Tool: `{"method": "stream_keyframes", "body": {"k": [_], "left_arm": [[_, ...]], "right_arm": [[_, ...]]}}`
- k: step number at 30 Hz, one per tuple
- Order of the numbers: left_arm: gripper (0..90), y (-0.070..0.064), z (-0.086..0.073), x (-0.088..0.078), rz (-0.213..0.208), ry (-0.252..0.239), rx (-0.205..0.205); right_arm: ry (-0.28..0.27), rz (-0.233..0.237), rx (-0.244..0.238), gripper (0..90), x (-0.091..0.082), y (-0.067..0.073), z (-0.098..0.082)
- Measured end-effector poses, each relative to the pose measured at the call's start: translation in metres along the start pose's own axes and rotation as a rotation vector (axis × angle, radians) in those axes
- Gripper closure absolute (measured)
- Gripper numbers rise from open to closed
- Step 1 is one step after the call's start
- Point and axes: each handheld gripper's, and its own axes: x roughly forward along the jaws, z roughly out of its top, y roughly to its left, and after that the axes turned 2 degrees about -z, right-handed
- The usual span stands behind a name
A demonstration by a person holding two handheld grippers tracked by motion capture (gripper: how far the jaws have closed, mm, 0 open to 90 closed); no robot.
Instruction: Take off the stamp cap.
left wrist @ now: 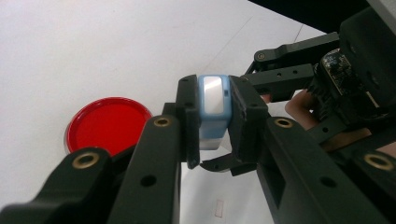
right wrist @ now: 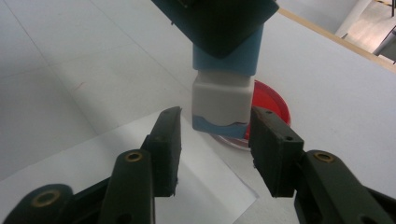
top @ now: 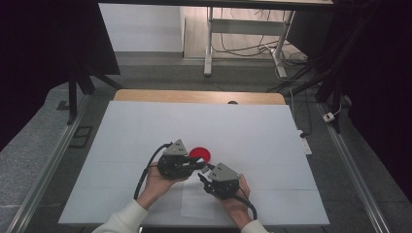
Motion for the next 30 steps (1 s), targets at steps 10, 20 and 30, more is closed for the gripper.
{"method": "stream_keyframes", "body": {"k": [10,20,30], "left_arm": [[75.3,0.0001,-0.0003,0.0019,-0.003,0.003,-0.002],[75.5,-0.0007,-0.0002,0.0017,0.005,0.000,0.001],[75.6,-0.0013,0.0000,0.0017,0.000,-0.004,0.003]], "right_arm": [[0.008,-0.018,-0.007,60.9,0.0010,0.0006,0.0006],[0.007,-0.029,-0.005,62.7,0.0018,0.0011,0.0009],[0.012,-0.030,-0.001,62.8,0.0027,0.0014,0.0010]]}}
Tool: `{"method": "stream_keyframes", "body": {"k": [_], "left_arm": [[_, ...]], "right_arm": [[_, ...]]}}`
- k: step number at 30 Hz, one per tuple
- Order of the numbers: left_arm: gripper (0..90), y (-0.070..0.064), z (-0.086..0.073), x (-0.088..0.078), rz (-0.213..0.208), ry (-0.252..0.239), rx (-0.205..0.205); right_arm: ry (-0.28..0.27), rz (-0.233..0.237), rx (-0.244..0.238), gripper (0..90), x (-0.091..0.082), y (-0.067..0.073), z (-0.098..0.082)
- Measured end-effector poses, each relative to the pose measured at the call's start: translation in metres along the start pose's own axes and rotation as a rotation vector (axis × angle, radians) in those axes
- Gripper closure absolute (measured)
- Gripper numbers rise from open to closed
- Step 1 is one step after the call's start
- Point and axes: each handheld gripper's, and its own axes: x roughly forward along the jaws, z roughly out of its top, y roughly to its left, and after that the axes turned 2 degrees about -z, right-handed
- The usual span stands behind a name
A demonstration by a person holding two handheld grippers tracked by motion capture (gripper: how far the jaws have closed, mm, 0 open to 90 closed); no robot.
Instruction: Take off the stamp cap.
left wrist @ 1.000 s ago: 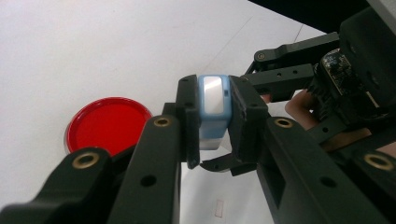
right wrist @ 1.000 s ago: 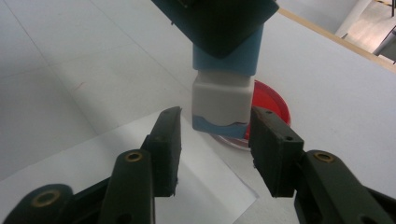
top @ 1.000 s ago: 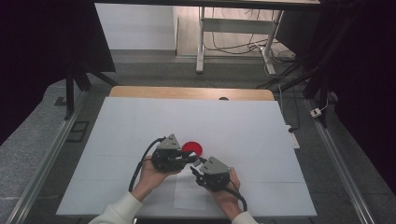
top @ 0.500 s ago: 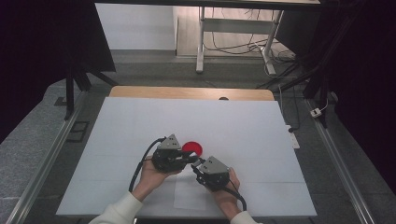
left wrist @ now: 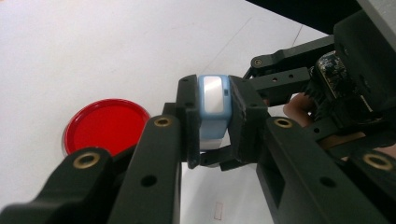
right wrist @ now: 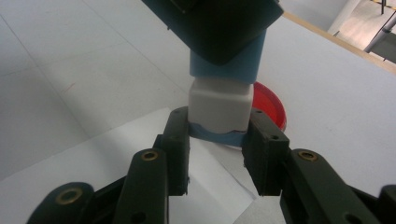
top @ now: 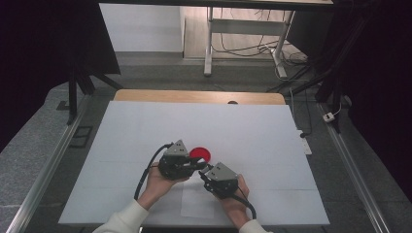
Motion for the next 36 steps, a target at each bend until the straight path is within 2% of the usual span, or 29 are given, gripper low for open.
{"method": "stream_keyframes", "body": {"k": [15,22,27,32,36], "left_arm": [[75.9,-0.0009,-0.0005,-0.0001,0.010,-0.014,-0.003],[76.0,0.0002,-0.0015,0.0005,0.002,-0.018,-0.018],[76.0,0.0009,-0.0015,-0.0001,-0.003,-0.025,-0.024],[75.9,0.0010,-0.0015,-0.0004,-0.004,-0.030,-0.032],[76.0,0.0009,-0.0016,-0.0007,-0.005,-0.031,-0.034]], "right_arm": [[-0.004,-0.031,-0.016,64.4,-0.0014,0.0007,0.0004],[0.011,-0.040,-0.069,64.6,-0.0019,0.0003,0.0007],[0.007,-0.038,-0.055,64.7,-0.0026,-0.0003,0.0006],[-0.009,-0.032,-0.015,64.7,-0.0024,0.0004,-0.0003],[-0.006,-0.036,-0.008,64.7,-0.0030,0.0008,-0.0004]]}}
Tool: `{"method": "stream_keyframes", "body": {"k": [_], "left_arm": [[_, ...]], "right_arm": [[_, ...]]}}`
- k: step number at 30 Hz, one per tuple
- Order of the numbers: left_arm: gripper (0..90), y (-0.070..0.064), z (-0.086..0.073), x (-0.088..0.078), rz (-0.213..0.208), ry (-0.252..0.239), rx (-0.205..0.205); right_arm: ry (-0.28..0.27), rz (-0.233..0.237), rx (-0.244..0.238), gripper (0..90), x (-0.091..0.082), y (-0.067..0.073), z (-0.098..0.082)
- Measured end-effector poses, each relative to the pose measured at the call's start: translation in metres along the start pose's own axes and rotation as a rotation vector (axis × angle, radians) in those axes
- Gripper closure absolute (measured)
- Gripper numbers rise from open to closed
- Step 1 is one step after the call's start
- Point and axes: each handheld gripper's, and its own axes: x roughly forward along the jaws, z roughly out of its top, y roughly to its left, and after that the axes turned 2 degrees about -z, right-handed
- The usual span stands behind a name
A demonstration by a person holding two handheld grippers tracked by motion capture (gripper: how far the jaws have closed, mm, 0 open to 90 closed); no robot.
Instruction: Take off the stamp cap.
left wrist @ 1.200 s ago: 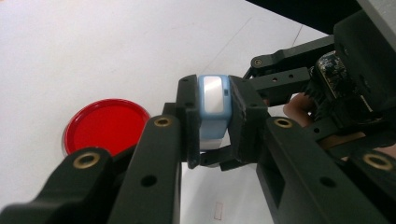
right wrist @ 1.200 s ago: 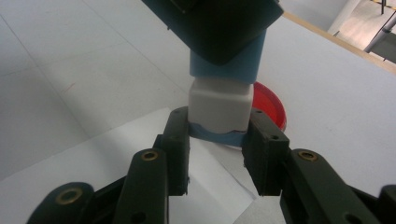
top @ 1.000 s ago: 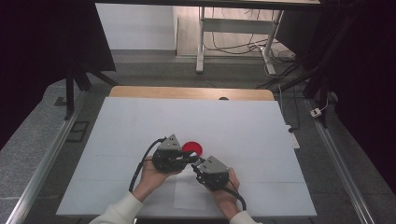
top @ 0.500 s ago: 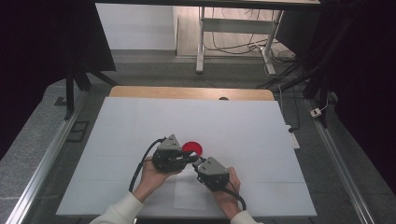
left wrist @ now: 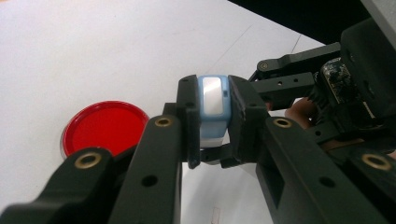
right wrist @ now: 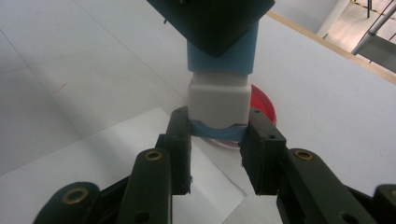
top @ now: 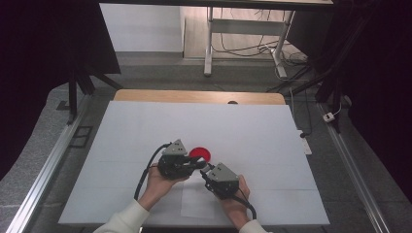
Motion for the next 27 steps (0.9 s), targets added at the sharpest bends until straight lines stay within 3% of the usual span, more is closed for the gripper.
{"method": "stream_keyframes", "body": {"k": [3,9,11,15,27], "left_arm": [[76.0,0.000,0.000,0.000,-0.001,0.001,-0.002],[76.0,0.001,0.000,-0.001,-0.008,-0.009,-0.006],[76.1,0.001,0.002,-0.008,0.062,-0.040,0.013],[76.1,0.011,0.002,-0.022,0.030,-0.084,-0.046],[76.1,0.009,0.002,-0.018,0.021,-0.063,-0.032]], "right_arm": [[-0.002,0.002,-0.003,64.7,0.000,0.000,0.000],[0.010,0.009,-0.060,64.7,-0.001,-0.002,0.001],[0.039,-0.001,-0.081,64.8,0.000,-0.001,0.001],[0.034,0.005,-0.036,64.8,0.001,-0.006,-0.005],[0.023,0.008,-0.011,64.7,-0.002,-0.013,-0.005]]}}
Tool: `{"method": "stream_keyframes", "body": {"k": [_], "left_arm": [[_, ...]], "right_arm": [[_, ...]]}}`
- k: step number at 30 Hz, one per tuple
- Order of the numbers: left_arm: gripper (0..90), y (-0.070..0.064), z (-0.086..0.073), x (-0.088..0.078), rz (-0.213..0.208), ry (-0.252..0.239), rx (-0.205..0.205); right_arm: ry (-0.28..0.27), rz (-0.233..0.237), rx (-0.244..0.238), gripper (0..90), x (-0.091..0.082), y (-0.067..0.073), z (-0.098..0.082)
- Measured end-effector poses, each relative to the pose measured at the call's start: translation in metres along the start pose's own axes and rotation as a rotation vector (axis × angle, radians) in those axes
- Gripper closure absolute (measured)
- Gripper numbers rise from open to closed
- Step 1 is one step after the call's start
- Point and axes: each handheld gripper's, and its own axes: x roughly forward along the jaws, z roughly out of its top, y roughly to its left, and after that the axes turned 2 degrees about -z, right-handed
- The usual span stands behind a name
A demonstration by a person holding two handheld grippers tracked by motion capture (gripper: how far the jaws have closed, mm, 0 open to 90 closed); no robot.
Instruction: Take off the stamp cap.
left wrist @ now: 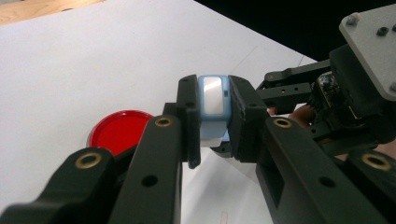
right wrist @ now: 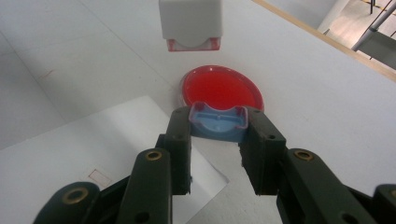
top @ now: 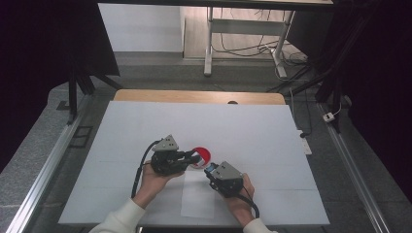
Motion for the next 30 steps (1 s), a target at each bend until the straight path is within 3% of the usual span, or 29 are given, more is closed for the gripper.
{"method": "stream_keyframes", "body": {"k": [11,30], "left_arm": [[76.0,-0.002,0.000,0.000,0.003,0.004,0.009],[76.0,-0.003,0.001,-0.002,0.000,0.005,0.019]], "right_arm": [[0.000,0.020,0.011,64.6,-0.005,-0.010,-0.005],[-0.010,0.050,0.097,64.6,-0.032,-0.045,-0.031]]}}
